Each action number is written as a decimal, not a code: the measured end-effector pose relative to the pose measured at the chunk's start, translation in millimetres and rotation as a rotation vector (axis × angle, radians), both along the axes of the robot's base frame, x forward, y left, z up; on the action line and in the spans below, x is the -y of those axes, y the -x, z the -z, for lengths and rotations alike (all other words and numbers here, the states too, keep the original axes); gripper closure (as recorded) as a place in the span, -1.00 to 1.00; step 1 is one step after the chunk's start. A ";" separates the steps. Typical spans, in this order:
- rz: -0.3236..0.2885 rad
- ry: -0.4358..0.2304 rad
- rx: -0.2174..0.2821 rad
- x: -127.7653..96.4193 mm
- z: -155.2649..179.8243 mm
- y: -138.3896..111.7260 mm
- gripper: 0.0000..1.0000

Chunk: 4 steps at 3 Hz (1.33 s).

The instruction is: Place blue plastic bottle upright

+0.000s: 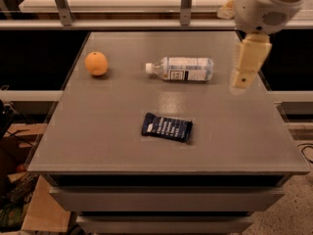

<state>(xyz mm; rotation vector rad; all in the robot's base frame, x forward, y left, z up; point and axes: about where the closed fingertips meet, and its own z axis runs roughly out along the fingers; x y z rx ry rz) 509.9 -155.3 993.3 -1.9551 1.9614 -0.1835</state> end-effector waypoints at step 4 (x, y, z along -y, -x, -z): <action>-0.080 0.084 -0.103 -115.3 58.9 -127.6 -1.00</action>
Offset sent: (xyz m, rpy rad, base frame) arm 0.1160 0.1162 -0.0399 -0.0622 0.0565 0.1981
